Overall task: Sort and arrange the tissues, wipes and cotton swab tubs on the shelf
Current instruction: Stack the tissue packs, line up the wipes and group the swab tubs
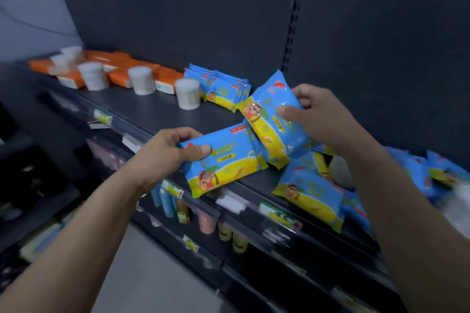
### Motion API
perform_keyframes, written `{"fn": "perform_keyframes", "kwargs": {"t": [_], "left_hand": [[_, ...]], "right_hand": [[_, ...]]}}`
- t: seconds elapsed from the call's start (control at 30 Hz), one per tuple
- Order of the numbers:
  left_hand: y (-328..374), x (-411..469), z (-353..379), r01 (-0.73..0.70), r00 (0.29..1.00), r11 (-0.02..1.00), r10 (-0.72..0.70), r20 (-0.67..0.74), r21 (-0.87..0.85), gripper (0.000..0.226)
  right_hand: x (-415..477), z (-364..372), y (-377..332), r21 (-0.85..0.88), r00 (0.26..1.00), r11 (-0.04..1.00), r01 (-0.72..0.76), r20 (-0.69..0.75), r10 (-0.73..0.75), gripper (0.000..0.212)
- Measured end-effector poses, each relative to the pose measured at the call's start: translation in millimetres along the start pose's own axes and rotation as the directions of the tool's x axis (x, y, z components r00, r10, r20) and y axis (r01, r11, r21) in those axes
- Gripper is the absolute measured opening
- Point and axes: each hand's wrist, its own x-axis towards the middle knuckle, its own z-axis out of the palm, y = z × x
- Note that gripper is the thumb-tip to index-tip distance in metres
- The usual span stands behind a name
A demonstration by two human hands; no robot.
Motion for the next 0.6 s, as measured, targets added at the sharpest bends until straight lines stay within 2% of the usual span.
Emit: {"fn": "perform_keyframes", "kwargs": {"t": [0.13, 0.23, 0.37, 0.6], "left_hand": [[-9.2, 9.6, -61.1, -0.002, 1.0, 1.0, 0.003, -0.025, 0.029, 0.008], [-19.2, 22.9, -98.1, 0.005, 0.999, 0.998, -0.002, -0.052, 0.056, 0.008], [-31.8, 45.9, -129.8, -0.003, 0.997, 0.999, 0.006, -0.071, 0.042, 0.011], [-46.8, 101.9, -172.7, -0.058, 0.987, 0.993, 0.072, -0.141, 0.1, 0.013]], "right_hand": [[24.7, 53.8, -23.2, -0.065, 1.0, 0.998, 0.007, -0.011, -0.008, 0.007], [41.4, 82.1, -34.1, -0.127, 1.0, 0.992, -0.014, -0.02, 0.012, 0.012], [68.4, 108.4, -39.0, -0.213, 0.999, 0.976, -0.038, -0.033, 0.032, 0.021], [136.4, 142.7, -35.6, -0.241, 0.997, 0.969, -0.056, -0.055, 0.044, 0.019]]}}
